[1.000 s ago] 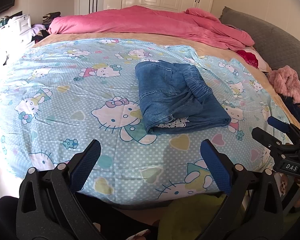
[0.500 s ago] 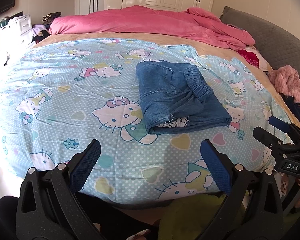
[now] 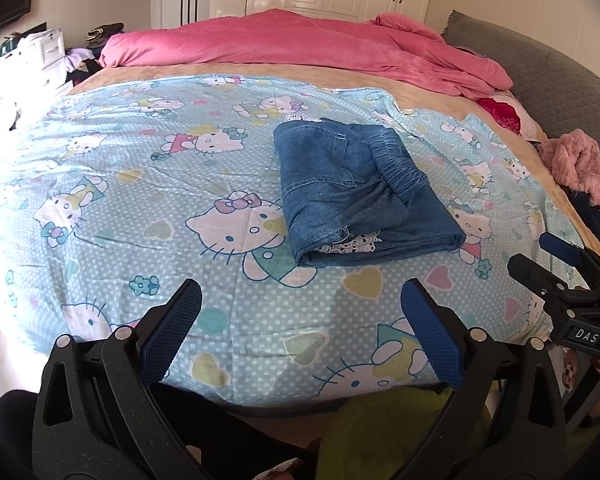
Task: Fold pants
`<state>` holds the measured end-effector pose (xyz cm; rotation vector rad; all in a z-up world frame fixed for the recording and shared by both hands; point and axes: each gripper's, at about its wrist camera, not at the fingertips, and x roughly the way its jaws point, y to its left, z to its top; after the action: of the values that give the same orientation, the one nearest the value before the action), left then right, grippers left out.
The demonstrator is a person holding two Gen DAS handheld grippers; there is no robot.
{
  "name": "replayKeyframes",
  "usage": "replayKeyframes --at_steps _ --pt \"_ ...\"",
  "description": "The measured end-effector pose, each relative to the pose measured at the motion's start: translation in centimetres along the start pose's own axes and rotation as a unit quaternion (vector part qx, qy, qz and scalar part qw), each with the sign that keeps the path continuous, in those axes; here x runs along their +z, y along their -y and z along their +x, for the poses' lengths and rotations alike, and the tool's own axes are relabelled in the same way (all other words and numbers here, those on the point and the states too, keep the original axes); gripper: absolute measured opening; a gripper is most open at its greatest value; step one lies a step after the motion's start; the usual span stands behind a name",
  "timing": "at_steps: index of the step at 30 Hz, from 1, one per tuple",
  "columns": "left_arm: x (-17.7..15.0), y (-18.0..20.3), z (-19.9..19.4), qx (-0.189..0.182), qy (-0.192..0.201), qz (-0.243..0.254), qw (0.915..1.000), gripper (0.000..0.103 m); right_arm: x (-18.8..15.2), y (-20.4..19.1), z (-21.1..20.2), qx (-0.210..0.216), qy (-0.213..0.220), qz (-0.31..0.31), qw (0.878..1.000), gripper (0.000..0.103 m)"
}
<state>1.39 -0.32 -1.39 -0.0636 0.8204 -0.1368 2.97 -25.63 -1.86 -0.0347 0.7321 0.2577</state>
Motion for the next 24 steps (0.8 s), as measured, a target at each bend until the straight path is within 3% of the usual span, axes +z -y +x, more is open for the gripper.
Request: replayKeyframes --at_steps 24 --pt "-0.12 0.01 -0.12 0.005 -0.006 -0.006 0.9999 0.094 -0.12 -0.09 -0.27 -0.003 0.000 0.000 1.000 0.099"
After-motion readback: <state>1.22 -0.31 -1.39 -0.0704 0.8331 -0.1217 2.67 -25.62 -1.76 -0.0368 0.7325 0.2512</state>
